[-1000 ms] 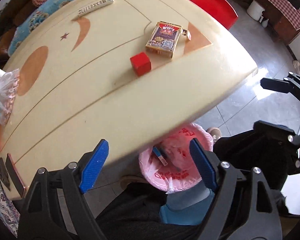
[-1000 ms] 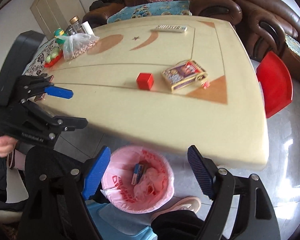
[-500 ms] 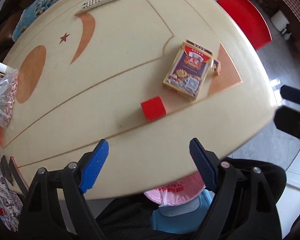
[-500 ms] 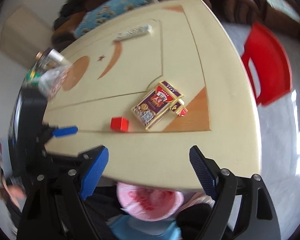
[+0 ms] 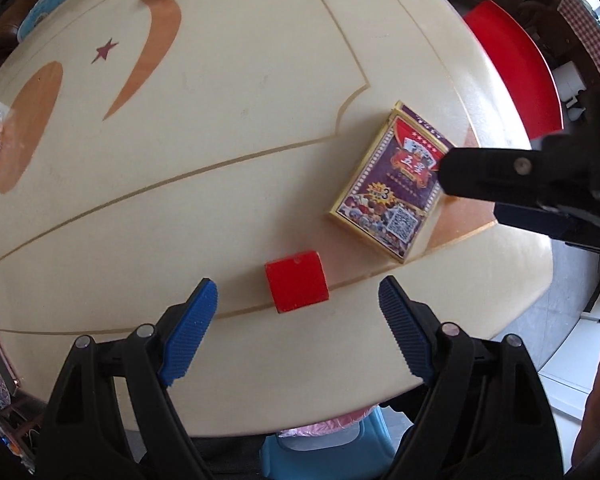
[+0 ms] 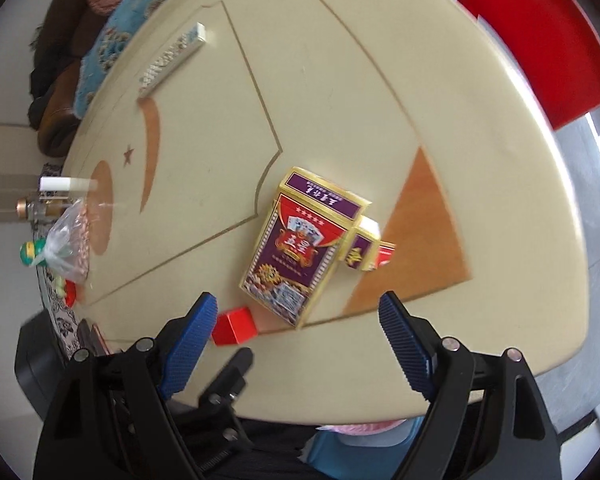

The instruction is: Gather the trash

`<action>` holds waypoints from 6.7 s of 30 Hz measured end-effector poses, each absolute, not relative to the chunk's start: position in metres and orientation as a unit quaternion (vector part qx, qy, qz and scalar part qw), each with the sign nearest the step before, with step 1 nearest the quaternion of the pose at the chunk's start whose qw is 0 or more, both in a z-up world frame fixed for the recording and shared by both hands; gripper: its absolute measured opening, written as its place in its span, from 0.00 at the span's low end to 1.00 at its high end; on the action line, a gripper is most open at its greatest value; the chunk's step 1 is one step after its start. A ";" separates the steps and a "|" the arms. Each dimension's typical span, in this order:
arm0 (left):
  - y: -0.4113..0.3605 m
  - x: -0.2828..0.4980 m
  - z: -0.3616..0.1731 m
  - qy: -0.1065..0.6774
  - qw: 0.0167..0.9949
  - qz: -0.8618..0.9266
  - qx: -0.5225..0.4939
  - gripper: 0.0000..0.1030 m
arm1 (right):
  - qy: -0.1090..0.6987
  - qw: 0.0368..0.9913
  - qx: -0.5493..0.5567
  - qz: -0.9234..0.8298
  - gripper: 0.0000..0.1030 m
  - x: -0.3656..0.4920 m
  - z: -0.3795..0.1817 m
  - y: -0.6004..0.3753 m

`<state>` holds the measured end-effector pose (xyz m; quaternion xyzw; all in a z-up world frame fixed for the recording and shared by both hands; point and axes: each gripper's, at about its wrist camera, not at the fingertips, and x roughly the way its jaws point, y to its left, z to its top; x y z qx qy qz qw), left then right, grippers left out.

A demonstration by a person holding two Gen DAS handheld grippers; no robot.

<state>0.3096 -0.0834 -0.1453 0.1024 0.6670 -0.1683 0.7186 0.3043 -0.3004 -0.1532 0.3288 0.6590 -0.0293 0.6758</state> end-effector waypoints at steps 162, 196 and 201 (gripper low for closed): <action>0.015 0.035 -0.270 0.580 0.793 -0.158 0.099 0.62 | 0.677 0.729 -0.032 0.089 0.74 0.024 -0.371 -0.105; -0.045 -0.038 -0.075 0.424 0.895 -0.122 0.070 0.86 | 0.322 0.937 0.025 -0.133 0.91 -0.058 -0.049 -0.212; -0.046 -0.060 -0.040 0.379 0.918 -0.096 0.067 0.87 | 0.280 0.949 0.025 -0.143 0.93 -0.077 -0.005 -0.204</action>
